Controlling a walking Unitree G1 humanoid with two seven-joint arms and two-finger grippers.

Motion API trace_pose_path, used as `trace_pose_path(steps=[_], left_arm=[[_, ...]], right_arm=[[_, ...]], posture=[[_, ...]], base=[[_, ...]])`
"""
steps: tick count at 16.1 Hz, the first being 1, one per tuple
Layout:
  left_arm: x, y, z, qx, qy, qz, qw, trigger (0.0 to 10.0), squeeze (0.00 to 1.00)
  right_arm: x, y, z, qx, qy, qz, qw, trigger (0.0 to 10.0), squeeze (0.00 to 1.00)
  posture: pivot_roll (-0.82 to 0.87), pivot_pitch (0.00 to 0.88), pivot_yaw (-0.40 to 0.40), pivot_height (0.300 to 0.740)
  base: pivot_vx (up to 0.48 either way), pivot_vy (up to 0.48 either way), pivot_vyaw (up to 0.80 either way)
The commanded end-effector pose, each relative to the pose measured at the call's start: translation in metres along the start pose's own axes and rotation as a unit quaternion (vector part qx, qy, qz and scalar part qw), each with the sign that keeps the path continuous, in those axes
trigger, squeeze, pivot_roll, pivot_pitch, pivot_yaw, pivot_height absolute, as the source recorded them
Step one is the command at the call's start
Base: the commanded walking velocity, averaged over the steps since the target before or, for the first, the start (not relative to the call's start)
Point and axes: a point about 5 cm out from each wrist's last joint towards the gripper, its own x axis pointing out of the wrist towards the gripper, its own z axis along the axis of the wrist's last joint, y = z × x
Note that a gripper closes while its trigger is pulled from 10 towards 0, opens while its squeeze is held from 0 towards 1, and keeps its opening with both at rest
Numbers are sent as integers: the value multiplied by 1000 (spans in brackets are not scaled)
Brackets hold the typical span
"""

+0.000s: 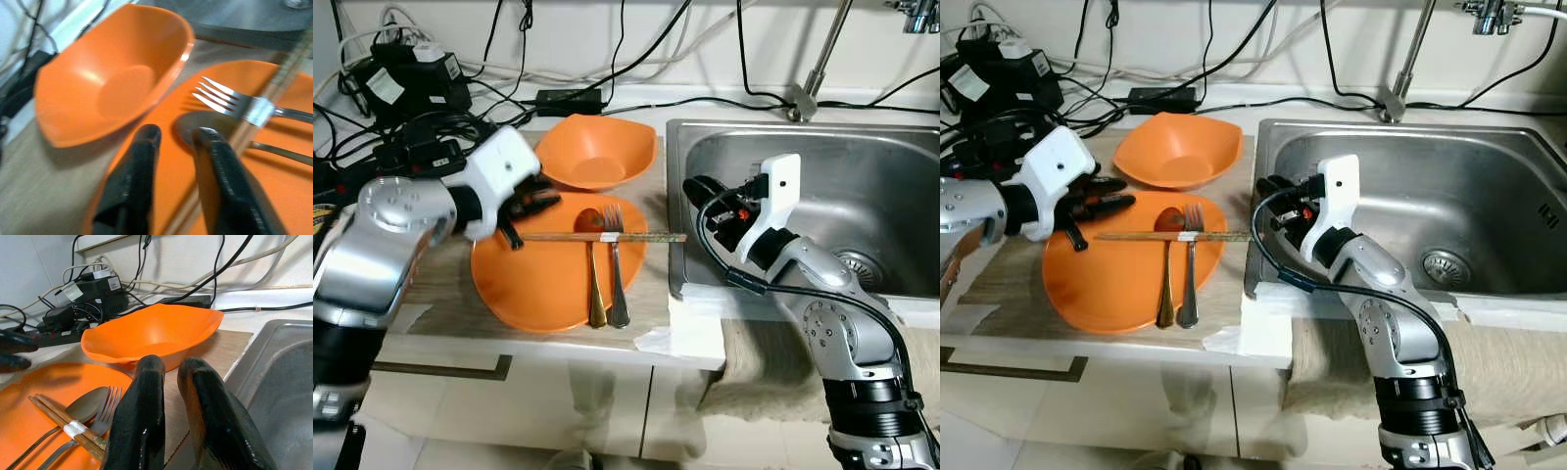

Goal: Kitchen organization

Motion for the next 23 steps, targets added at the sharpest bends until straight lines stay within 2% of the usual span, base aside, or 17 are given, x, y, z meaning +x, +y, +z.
trace_pose_path(steps=[1,4,8,9,12,16,19,20,23], left_arm=[[-3,-3,2,8,0,-15,1000,10000,1000],[-1,-8,0,4,0,-26,1000,10000,1000],[10,-8,-8,5,12,-22,1000,10000,1000],[14,-5,-11,6,19,-13,1000,10000,0],[24,4,-14,2,26,15,1000,10000,0],[27,9,-13,-5,23,15,1000,10000,0],[19,22,-5,2,12,38,999,10000,0],[12,28,0,7,7,48,999,10000,0],[8,20,-4,0,11,30,1000,10000,0]], right_arm=[[3,1,2,-5,3,7,1000,10000,0],[5,2,2,-4,3,10,1000,10000,0],[6,4,4,-5,1,16,1000,10000,0],[6,4,4,-6,1,16,1000,10000,0],[5,4,4,-7,1,15,1000,10000,0],[3,4,4,-7,1,12,1000,10000,0],[2,3,3,-7,2,10,1000,10000,0],[0,3,2,-7,3,9,1000,10000,0],[0,2,1,-6,5,8,1000,10000,0]], posture=[[92,0,33,740],[94,0,30,740],[87,0,32,740],[83,0,30,740],[72,0,35,740],[64,0,41,740],[61,0,45,740],[63,0,45,740],[71,0,40,740]], base=[[0,0,0],[0,0,0],[0,0,0],[0,0,0],[0,0,0],[0,0,0],[0,0,0],[0,0,0],[0,0,0]])
